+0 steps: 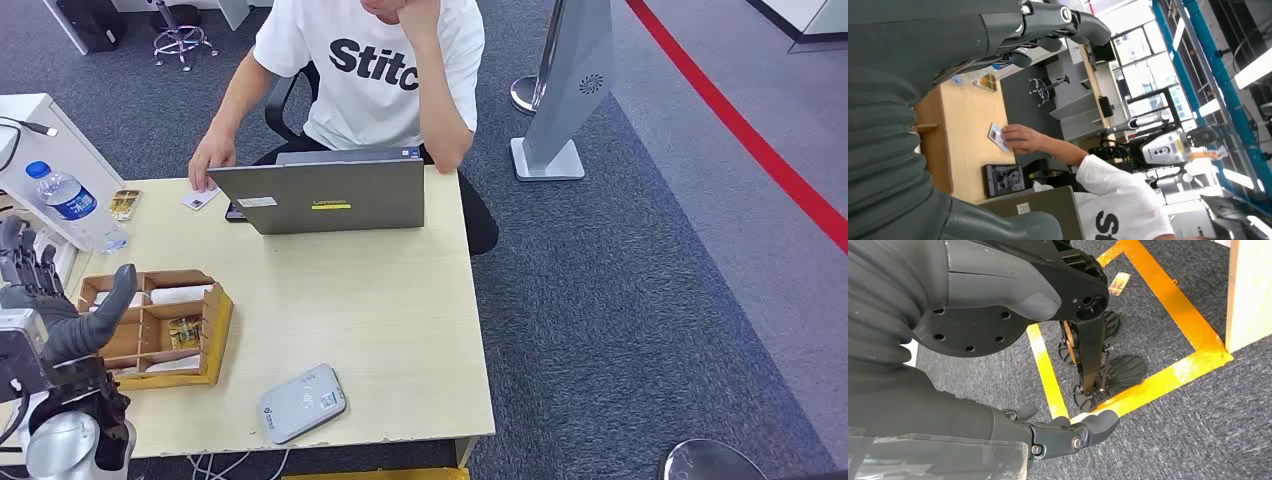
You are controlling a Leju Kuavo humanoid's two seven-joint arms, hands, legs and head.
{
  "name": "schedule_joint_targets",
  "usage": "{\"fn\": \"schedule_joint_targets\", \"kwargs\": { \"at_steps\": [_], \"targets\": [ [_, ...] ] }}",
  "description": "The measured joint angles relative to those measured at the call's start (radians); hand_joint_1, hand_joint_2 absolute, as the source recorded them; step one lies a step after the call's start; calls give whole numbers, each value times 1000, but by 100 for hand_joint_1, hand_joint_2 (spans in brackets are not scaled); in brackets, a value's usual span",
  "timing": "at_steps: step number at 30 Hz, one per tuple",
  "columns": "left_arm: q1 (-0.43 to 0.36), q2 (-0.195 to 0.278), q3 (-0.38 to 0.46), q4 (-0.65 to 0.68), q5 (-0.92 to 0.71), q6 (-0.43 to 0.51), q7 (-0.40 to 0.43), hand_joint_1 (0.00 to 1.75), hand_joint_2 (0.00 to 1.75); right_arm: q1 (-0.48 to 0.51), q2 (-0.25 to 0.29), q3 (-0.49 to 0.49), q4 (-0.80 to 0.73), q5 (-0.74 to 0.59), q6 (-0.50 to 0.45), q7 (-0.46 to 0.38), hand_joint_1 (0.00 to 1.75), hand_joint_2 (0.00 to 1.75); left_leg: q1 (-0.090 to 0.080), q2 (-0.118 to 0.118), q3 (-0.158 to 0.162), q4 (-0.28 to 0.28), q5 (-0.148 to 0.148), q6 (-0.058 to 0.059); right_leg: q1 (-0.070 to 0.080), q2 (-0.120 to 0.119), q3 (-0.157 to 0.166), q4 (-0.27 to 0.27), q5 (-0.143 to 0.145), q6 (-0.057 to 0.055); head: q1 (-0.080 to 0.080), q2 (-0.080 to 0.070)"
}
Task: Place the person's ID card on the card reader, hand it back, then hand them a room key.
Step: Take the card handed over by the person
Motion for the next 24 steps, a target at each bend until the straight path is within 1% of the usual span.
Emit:
{"fn": "schedule_joint_targets", "kwargs": {
  "at_steps": [2,10,16,24],
  "targets": [
    [-19,10,-10,12,-27,-5,11,0,175,0,0,0,0,1,1,1,0,175,0,0,0,0,0,0,0,0,0,0,0,0,0,0],
    [-161,89,-80,107,-236,-48,102,0,175,4,0,0,1,6,15,2,0,175,0,0,0,0,0,0,0,0,0,0,1,-1,0,0],
    [-267,140,-142,212,-387,-89,167,0,175,5,0,0,1,20,29,5,0,175,0,1,0,0,1,-1,0,1,0,0,1,-1,0,0],
    [-404,205,-230,343,-594,-134,227,0,175,5,0,0,2,38,46,10,0,175,0,1,0,0,1,-1,0,1,-1,0,1,-1,0,0]
  ]
}}
